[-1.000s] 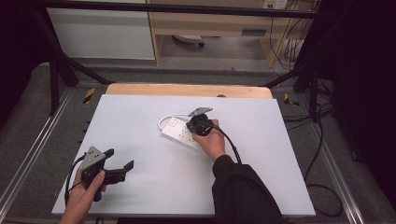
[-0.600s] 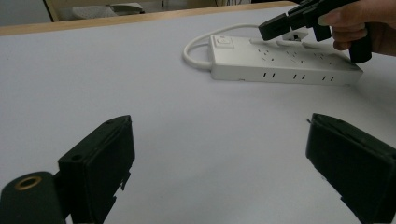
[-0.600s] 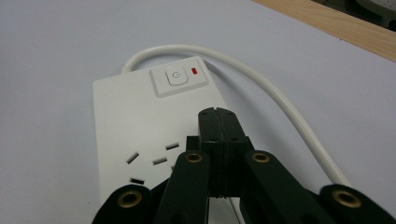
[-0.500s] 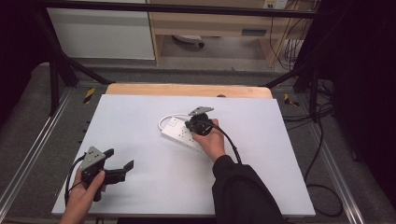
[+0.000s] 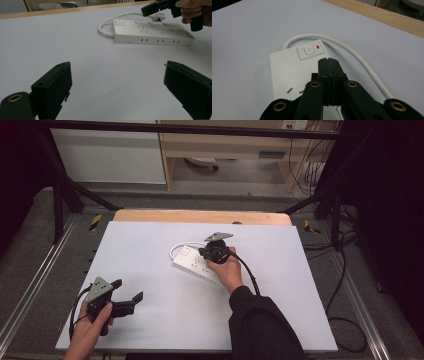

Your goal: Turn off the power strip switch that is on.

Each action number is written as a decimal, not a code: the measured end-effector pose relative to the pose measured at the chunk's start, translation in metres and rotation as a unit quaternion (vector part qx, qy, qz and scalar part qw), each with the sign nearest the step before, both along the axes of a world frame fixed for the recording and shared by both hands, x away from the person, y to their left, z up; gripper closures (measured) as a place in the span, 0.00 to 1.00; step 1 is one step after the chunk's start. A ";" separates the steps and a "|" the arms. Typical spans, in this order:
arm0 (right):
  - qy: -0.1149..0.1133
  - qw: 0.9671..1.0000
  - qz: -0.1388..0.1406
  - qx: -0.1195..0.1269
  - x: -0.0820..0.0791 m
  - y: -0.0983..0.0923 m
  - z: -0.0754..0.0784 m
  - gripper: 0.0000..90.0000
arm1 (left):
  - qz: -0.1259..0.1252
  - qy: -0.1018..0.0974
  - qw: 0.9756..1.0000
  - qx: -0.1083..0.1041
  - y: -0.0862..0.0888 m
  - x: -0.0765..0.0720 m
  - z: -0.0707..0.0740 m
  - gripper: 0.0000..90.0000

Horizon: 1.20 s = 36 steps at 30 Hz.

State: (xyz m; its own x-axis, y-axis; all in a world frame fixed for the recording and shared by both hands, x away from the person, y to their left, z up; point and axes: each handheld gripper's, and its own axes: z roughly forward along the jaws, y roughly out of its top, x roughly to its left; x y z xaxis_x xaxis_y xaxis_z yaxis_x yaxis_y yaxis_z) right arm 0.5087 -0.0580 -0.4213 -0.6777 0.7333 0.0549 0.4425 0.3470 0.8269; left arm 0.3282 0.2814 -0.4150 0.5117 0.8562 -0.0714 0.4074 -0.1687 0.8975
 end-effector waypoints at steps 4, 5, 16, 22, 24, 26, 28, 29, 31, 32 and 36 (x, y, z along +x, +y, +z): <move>0.000 1.000 -0.007 0.004 0.000 -0.003 0.003 0.96 | -0.001 0.001 1.000 0.001 0.000 0.000 0.000 0.09; 0.000 1.000 -0.007 0.006 0.000 -0.003 0.004 0.94 | -0.001 0.001 1.000 0.001 0.000 0.000 0.000 0.09; 0.042 0.998 -0.034 0.031 -0.002 -0.007 0.016 0.35 | -0.002 0.001 1.000 0.005 -0.002 0.000 -0.001 0.09; 0.041 0.998 -0.037 0.030 -0.004 -0.013 0.022 0.14 | 0.002 0.001 1.000 0.001 -0.001 0.001 0.000 0.09; 0.036 0.998 -0.036 0.029 -0.005 -0.015 0.025 0.11 | 0.002 0.001 1.000 0.000 -0.001 0.000 -0.001 0.09; 0.031 0.999 -0.037 0.025 -0.007 -0.016 0.029 0.09 | 0.001 0.002 1.000 -0.001 -0.001 0.000 -0.001 0.09; 0.023 0.999 -0.033 0.027 -0.010 -0.019 0.035 0.07 | 0.002 0.002 1.000 -0.001 -0.001 0.000 -0.001 0.09; 0.018 0.999 -0.030 0.026 -0.011 -0.020 0.037 0.07 | 0.002 0.003 1.000 0.001 -0.001 0.001 -0.001 0.09; 0.009 0.999 -0.028 0.023 -0.014 -0.023 0.042 0.07 | 0.003 0.004 1.000 0.001 0.000 0.001 -0.002 0.09; 0.004 0.999 -0.030 0.022 -0.015 -0.023 0.044 0.07 | 0.004 0.004 1.000 0.000 0.000 0.001 -0.001 0.09; -0.020 0.999 -0.034 0.021 -0.019 -0.025 0.051 0.08 | 0.000 0.003 1.000 0.002 -0.002 0.001 -0.001 0.09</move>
